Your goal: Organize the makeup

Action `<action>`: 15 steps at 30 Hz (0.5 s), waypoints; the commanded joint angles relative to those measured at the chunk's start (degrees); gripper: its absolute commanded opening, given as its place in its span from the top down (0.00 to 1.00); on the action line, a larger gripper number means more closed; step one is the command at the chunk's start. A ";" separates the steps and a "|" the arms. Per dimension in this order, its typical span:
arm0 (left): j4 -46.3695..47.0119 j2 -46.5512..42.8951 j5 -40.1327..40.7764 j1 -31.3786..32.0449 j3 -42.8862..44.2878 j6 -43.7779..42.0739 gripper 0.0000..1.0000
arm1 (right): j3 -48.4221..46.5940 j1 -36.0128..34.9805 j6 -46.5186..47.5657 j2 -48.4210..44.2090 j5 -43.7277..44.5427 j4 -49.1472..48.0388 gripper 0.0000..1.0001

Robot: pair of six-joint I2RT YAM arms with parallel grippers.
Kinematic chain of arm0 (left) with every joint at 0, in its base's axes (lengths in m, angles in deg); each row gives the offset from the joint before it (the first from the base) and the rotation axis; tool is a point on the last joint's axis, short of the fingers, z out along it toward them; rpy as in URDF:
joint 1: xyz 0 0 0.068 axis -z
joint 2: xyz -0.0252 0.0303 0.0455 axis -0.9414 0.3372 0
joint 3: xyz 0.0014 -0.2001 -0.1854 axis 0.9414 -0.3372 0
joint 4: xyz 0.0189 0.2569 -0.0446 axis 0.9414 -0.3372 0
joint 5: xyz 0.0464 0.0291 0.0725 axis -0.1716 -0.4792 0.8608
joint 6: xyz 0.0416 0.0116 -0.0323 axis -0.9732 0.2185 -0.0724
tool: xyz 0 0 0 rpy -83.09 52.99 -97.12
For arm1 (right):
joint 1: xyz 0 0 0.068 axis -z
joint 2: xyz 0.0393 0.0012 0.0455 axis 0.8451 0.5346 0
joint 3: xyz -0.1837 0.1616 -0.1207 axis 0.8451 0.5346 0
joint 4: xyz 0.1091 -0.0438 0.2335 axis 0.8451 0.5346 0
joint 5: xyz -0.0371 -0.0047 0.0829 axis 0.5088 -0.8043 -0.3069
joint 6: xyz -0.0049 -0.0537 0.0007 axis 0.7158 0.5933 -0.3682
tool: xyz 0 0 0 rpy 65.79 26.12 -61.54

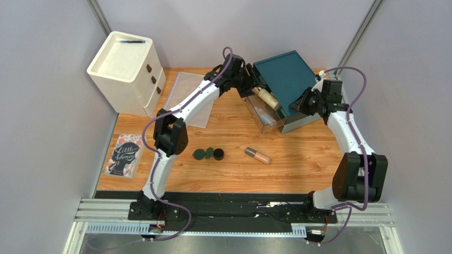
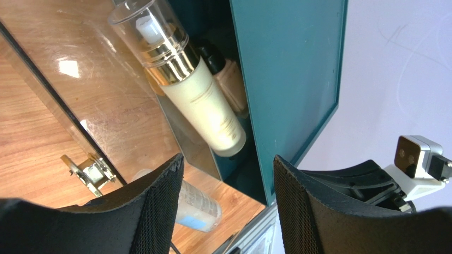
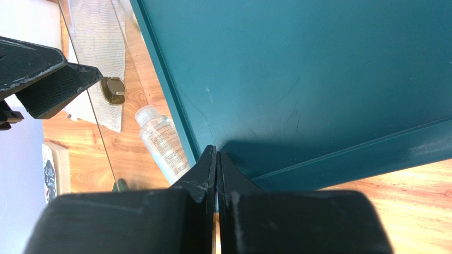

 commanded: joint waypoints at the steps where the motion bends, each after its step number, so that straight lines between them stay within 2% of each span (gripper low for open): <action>1: 3.23 -3.03 -2.57 -1.08 2.42 -3.69 0.32 | 5.05 0.23 3.19 4.02 6.54 13.83 1.00; 5: 4.37 -6.71 -5.55 -0.90 1.98 -9.40 0.32 | 4.96 0.23 3.19 4.10 6.45 13.74 1.00; 8: 3.84 -11.37 -6.96 0.15 -1.70 -16.42 0.31 | 4.96 0.23 2.84 4.19 6.45 13.74 1.00; 12: -3.87 -17.43 -7.41 2.16 -6.96 -30.99 0.30 | 4.79 0.23 2.84 4.54 6.19 13.66 1.00; 14: -6.25 -19.81 -6.01 3.84 -10.22 -35.32 0.30 | 4.96 0.23 2.67 4.46 6.45 13.57 1.00; 15: -6.17 -22.52 -5.04 6.37 -14.76 -39.43 0.30 | 5.22 0.23 2.49 4.37 6.45 13.31 1.00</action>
